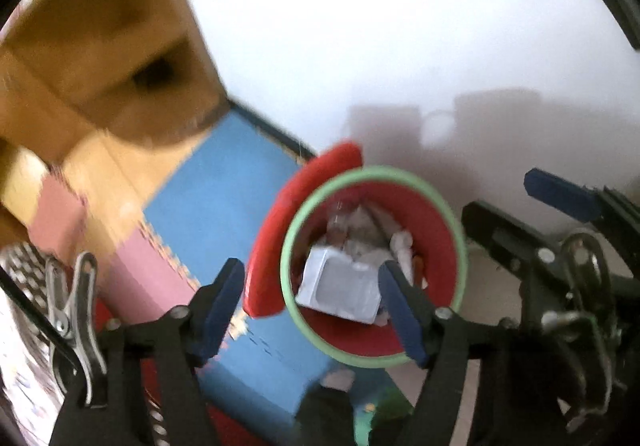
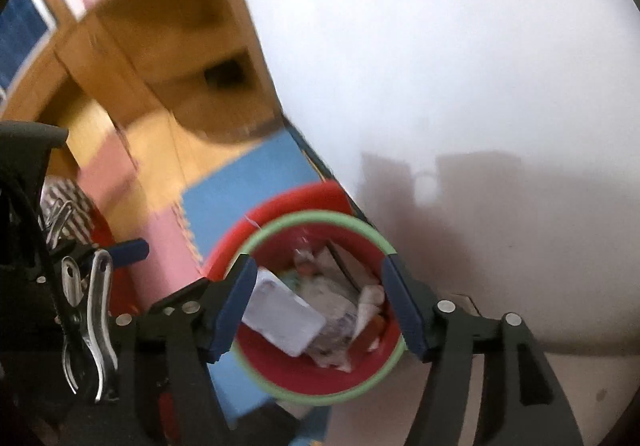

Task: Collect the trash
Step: 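Raise both open grippers from the bucket and move back over the table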

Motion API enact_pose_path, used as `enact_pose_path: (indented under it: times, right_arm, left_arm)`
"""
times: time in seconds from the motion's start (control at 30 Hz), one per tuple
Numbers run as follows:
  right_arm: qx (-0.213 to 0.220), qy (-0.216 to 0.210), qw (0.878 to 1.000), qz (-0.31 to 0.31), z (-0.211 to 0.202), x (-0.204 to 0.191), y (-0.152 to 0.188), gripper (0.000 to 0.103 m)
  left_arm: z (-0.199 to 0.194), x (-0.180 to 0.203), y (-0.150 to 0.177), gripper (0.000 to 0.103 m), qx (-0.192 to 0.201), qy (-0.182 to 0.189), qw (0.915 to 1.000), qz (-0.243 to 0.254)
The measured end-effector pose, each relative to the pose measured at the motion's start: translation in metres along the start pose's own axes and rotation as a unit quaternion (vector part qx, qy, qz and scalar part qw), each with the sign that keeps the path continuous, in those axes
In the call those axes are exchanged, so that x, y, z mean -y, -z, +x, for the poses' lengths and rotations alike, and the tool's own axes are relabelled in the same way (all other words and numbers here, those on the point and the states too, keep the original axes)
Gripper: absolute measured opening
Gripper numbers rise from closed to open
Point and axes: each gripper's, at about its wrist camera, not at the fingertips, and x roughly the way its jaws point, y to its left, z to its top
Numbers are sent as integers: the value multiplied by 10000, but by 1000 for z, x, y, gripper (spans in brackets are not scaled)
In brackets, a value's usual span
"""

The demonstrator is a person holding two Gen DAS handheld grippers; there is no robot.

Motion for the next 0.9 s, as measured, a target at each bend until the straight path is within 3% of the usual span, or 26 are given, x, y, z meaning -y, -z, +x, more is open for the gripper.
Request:
enact_pose_path:
  times: [0.1,0.27,0.47,0.73,0.9]
  right_arm:
    - [367,-307,9982,348,-42,14,-2,77]
    - [907,-605,9917,682,-112,37,-5,78]
    - [1331,-614,9834,1071,-176,73,2,78]
    - [1836,-502,9624,1937,-254,151,53,78]
    - [1904,-297,9547,2267,-279,189,95,78]
  left_arm:
    - [-41,12,-9,74,146,30,9998,-101]
    - [-109,41,-17,74,457,127,9984,-298]
    - [-176,90,-10,74,911,191,9956,68]
    - [-208,166,24,75,1185,441,9886,815]
    - [-209,207,50,75,1083,560,9874,1011]
